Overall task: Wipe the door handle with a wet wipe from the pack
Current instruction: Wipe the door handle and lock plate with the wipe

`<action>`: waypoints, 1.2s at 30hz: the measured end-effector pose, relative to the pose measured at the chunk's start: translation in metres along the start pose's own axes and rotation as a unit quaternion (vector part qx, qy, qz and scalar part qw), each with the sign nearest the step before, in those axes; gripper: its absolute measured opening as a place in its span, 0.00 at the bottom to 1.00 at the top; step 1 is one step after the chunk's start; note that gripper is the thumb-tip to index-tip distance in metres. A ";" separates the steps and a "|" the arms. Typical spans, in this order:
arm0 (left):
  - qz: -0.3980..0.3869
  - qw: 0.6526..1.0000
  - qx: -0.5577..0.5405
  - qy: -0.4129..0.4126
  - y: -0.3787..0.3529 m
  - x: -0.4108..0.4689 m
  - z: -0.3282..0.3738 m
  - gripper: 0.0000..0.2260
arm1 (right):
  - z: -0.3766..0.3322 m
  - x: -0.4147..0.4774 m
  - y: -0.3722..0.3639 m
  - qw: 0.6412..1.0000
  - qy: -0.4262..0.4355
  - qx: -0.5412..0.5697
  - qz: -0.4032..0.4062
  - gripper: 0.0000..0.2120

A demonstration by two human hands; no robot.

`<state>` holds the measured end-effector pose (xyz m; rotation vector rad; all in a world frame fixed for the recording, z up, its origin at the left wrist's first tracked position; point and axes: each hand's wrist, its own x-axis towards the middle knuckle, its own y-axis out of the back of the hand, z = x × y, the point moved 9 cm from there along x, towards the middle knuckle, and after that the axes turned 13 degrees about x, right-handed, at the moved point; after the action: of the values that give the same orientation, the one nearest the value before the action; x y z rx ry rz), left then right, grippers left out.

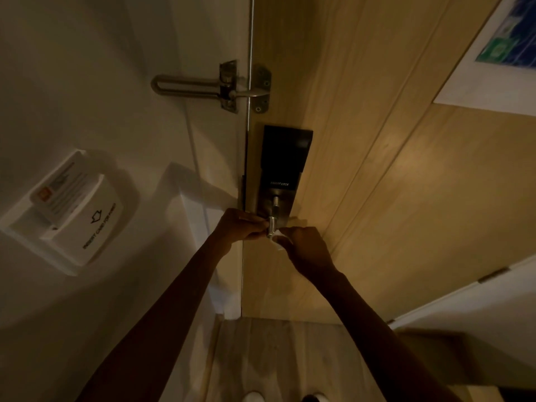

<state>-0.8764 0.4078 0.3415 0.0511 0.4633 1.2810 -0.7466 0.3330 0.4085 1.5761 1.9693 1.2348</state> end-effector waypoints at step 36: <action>-0.016 0.993 -0.110 0.028 -0.005 0.003 -0.009 0.07 | 0.028 -0.008 -0.007 0.988 0.014 -0.133 -0.080 0.13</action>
<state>-0.8748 0.4069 0.3314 -0.1771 0.3680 1.2972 -0.7284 0.3367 0.3856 1.2541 1.8184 1.3919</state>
